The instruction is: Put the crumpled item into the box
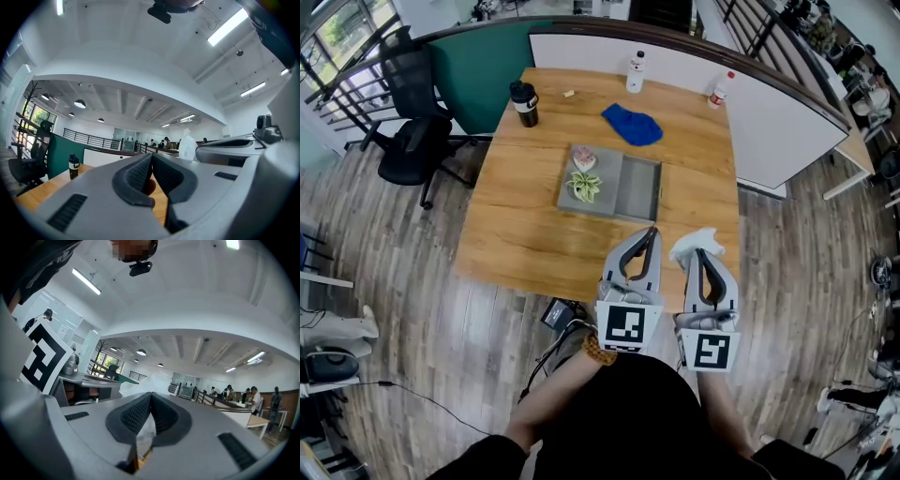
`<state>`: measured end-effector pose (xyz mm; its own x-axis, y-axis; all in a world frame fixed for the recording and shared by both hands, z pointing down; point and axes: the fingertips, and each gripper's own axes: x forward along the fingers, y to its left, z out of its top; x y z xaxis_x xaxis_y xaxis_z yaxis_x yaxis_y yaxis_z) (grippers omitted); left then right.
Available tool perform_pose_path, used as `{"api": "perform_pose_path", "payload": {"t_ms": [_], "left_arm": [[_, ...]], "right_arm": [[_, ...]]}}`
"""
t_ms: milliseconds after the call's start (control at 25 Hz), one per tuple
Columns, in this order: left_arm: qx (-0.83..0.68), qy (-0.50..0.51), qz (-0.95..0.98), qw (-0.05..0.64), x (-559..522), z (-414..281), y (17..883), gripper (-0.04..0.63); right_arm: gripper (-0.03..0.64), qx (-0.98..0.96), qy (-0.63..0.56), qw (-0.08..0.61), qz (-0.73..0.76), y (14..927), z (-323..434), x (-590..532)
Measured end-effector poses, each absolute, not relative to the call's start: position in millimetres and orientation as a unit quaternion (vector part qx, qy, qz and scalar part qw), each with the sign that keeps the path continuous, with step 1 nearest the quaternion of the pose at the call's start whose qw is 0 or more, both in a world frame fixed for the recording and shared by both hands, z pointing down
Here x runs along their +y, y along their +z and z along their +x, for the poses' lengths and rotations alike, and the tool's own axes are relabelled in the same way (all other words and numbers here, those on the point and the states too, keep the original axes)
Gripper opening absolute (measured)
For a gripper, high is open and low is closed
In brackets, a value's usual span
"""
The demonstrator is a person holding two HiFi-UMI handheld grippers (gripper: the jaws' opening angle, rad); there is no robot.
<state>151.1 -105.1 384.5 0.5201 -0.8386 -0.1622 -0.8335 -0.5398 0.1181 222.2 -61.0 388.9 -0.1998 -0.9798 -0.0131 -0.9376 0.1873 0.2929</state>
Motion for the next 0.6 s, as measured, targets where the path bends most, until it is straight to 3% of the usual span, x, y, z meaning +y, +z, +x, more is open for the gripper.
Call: {"api": "perform_pose_path", "payload": {"t_ms": [600], "left_arm": [[-0.488, -0.098, 0.867, 0.022, -155.0, 124.1, 382.9, 0.023]], "right_arm": [[0.006, -0.765, -0.119, 0.095, 0.626, 381.5, 204.0, -112.4]]}}
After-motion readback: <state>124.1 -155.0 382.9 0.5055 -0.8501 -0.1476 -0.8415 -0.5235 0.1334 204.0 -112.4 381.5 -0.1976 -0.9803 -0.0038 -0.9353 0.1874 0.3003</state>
